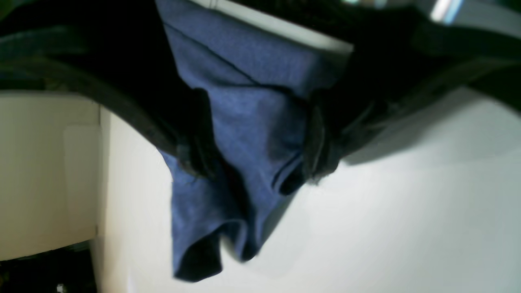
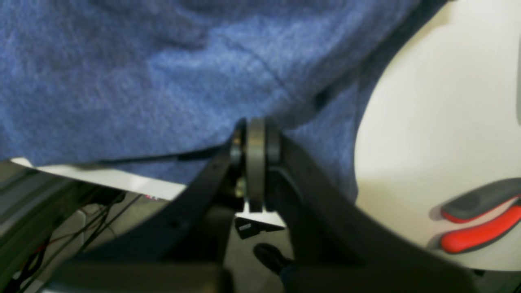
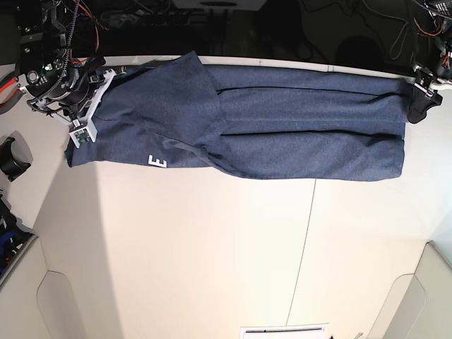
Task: Layout the t-shirt on the table in an organized manner, then fold the t-shirt properly
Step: 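Press the folded sleeve end flat with the right gripper, left gripper holding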
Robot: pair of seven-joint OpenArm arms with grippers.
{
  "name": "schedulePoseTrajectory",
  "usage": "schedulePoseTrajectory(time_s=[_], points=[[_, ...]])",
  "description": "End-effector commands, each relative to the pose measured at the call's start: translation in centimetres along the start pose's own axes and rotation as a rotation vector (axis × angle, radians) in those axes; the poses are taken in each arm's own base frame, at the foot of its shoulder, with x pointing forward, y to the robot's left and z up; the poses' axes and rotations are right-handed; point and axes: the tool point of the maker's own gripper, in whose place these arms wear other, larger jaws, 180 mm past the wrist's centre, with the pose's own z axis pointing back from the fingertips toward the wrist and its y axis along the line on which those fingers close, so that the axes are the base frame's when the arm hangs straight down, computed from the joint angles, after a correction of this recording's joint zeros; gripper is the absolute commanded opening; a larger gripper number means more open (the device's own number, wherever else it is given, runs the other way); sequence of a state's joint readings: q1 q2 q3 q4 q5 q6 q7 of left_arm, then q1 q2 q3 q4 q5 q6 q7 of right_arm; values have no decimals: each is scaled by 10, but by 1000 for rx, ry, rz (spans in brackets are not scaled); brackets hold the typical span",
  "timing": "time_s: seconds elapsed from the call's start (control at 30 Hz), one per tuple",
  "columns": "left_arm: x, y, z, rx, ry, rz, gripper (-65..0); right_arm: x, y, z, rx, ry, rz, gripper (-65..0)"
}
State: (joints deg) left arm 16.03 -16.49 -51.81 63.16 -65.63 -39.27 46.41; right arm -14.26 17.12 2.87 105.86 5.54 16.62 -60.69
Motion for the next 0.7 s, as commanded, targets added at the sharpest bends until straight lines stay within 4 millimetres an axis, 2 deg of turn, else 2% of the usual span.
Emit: schedulePoseTrajectory(time_s=[0.0,0.17,0.33,0.43,0.67], points=[[16,-1,2,-11,-48,-14,-270,9,-6,4,-17,-34,0,-650],[18,22,5,86,-63,-85,-270,9,-6,4,-16,-34,4,-650],[19,28,5,122,-64,-136,-270,10,-6,4,-13,-36,9,-650],[13,21,-5,99,-32,-123,-270,12,-5,5,-13,-52,9,-650],[-16,-9,-51,-7,70,-51,-270,12,-5,5,-13,-52,9,-650]])
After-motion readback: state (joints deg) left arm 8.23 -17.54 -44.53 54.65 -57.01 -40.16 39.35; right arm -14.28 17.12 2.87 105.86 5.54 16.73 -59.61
